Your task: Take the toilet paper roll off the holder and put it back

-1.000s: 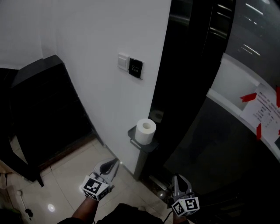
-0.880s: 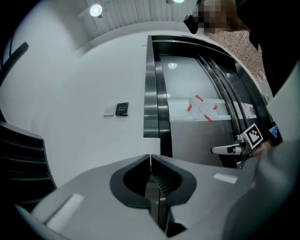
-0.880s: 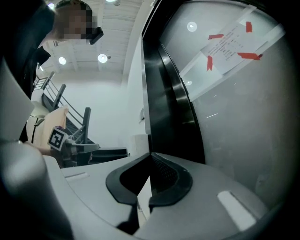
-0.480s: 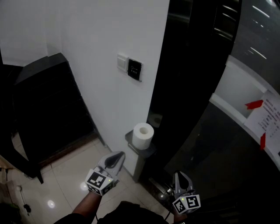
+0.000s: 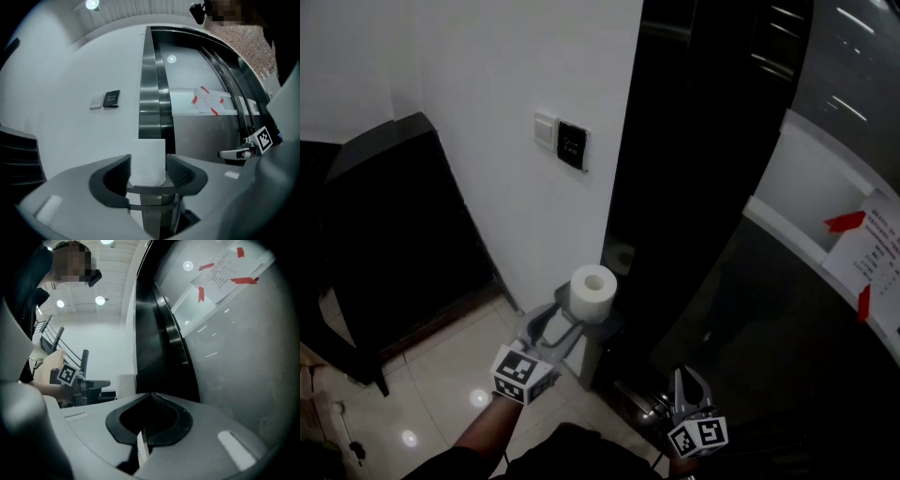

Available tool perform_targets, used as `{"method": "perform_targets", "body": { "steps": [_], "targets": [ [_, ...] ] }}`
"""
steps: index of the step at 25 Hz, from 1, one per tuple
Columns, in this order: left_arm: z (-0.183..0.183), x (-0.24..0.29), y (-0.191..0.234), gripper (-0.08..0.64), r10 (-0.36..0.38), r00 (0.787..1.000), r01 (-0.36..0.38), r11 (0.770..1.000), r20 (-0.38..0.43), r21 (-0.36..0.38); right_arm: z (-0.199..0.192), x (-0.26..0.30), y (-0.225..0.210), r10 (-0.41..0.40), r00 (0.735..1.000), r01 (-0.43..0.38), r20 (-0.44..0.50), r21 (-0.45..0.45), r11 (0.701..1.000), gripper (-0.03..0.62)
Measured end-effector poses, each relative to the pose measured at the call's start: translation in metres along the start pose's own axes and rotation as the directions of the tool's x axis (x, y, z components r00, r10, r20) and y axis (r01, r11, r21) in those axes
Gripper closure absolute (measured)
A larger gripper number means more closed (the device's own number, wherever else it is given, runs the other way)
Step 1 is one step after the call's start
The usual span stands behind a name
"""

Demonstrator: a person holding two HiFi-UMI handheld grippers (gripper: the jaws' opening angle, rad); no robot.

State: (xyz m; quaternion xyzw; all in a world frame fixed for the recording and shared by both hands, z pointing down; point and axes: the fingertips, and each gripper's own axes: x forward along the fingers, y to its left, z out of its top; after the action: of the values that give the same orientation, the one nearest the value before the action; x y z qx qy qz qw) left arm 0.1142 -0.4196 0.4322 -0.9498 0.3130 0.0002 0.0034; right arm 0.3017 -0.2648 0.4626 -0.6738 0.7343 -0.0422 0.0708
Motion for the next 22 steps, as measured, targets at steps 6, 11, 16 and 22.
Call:
{"method": "perform_targets", "body": {
  "steps": [6, 11, 16, 22],
  "targets": [
    [-0.004, 0.031, 0.006, 0.119, -0.01, 0.999, 0.009, 1.0, -0.043, -0.008, -0.004, -0.003, -0.007, -0.018, 1.0, 0.018, -0.004, 0.01, 1.0, 0.578],
    [-0.001, 0.055, 0.009, 0.053, -0.033, 0.998, 0.031, 0.999, -0.05, -0.035, -0.007, -0.01, -0.016, -0.058, 0.998, 0.058, -0.015, 0.016, 0.998, 0.578],
    [0.0, 0.069, 0.004, 0.035, -0.056, 0.996, 0.055, 0.998, -0.073, -0.023, -0.005, -0.018, -0.025, -0.099, 0.995, 0.099, -0.003, 0.017, 0.995, 0.578],
    [-0.007, 0.086, 0.003, 0.037, -0.059, 0.992, 0.06, 0.998, -0.111, 0.006, -0.005, -0.025, -0.027, -0.112, 0.994, 0.112, -0.004, 0.027, 0.993, 0.578]
  ]
}}
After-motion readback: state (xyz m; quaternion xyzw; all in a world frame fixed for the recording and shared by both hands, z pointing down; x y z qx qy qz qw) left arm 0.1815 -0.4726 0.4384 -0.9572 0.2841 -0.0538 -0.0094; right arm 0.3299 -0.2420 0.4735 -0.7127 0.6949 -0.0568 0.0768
